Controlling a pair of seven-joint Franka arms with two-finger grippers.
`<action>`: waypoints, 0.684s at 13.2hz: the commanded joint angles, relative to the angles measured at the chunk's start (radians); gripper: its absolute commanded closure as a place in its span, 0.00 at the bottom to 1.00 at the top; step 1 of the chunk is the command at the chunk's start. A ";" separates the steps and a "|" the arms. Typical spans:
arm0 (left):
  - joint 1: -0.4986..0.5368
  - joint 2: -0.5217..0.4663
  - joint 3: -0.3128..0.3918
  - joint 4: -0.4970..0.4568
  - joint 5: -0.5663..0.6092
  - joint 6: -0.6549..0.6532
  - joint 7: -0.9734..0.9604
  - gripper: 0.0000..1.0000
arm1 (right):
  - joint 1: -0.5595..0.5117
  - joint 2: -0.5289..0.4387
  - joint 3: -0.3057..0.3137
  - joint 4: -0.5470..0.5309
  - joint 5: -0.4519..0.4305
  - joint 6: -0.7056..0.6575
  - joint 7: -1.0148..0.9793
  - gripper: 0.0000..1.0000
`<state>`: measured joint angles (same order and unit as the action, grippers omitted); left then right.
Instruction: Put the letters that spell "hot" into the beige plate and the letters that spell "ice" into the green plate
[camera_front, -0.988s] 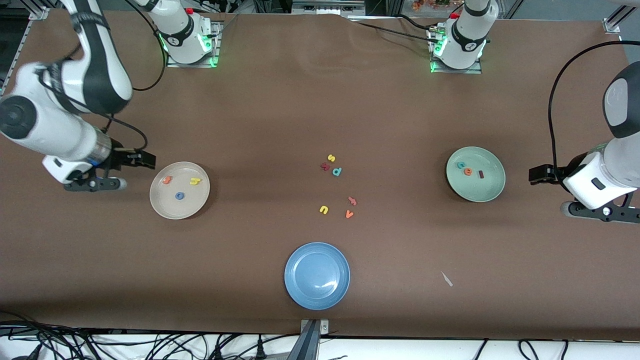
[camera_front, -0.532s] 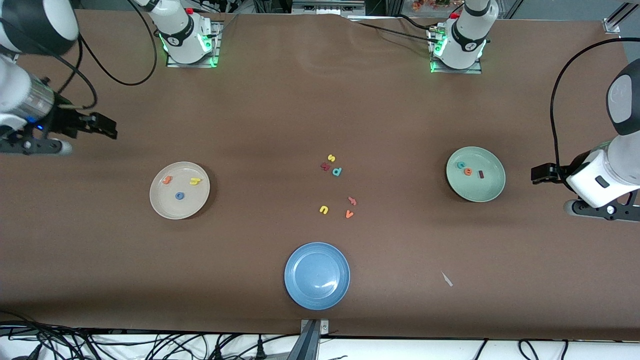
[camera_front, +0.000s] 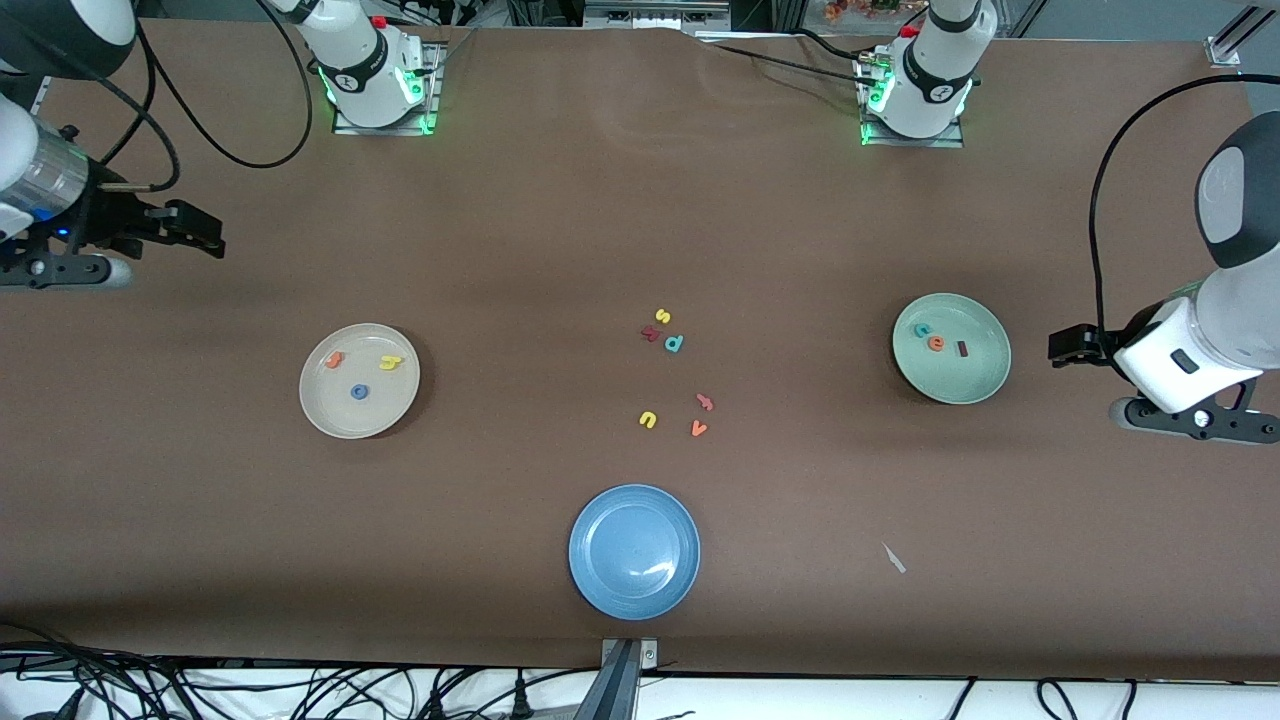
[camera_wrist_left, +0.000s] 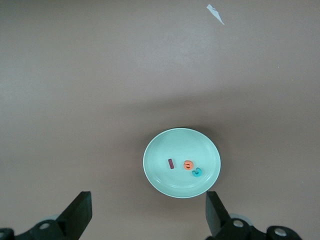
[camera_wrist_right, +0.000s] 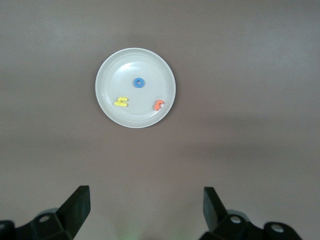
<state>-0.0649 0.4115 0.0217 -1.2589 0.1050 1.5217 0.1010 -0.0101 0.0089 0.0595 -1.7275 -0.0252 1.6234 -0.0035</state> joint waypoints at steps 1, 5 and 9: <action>-0.045 0.013 0.012 0.001 -0.036 -0.008 -0.001 0.00 | 0.013 0.032 0.006 0.054 0.021 -0.031 -0.013 0.00; -0.190 0.033 0.014 0.007 -0.028 0.049 -0.050 0.00 | 0.016 0.055 0.008 0.081 0.025 -0.048 -0.010 0.00; -0.187 -0.028 0.014 0.006 -0.039 0.041 -0.076 0.00 | 0.015 0.081 0.008 0.103 0.028 -0.042 -0.007 0.00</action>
<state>-0.2694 0.4380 0.0212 -1.2537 0.0953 1.5698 0.0171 0.0044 0.0647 0.0693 -1.6783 -0.0184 1.6092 -0.0035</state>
